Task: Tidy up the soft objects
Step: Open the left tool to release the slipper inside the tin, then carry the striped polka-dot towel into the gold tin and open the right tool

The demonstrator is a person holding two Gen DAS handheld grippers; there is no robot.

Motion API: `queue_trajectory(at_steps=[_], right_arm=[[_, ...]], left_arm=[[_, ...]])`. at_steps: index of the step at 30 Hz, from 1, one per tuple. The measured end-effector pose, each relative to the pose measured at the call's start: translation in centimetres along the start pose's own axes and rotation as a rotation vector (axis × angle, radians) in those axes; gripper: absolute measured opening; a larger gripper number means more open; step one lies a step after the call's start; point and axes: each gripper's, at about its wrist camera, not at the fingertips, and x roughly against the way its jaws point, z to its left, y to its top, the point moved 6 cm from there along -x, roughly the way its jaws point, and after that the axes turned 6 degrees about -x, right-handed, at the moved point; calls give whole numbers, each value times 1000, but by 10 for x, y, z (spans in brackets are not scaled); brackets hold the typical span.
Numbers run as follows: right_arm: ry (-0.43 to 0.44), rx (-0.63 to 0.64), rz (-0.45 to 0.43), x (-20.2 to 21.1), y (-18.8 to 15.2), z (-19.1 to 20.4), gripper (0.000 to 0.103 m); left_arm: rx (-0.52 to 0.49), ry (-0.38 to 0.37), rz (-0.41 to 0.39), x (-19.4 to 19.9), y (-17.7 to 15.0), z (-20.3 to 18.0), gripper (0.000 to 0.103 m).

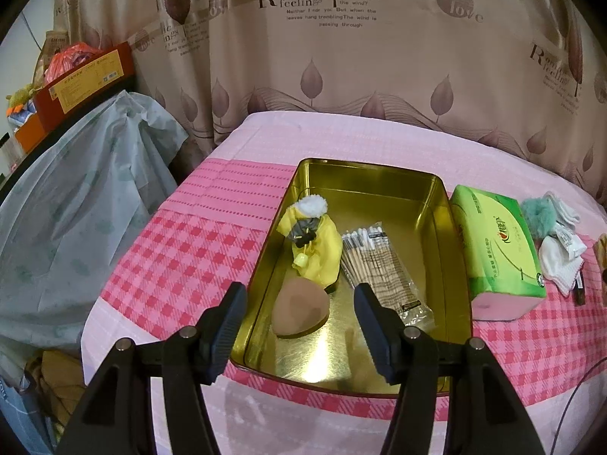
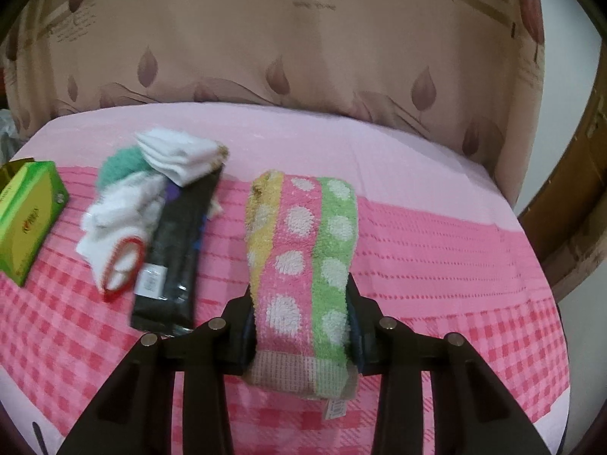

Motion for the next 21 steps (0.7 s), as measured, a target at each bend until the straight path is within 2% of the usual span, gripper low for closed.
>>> queue_trajectory(at_steps=[5,11,21], right_arm=[[46,13,-26,14,3,22,35],[143,19,-40,34,10,57,35],[323,113,-56,63,15,152,35]], left_arm=[[7,0,5,1,0,1,60],[27,7,5,2,0,5,60],[66,18,16,0,-1,15,60]])
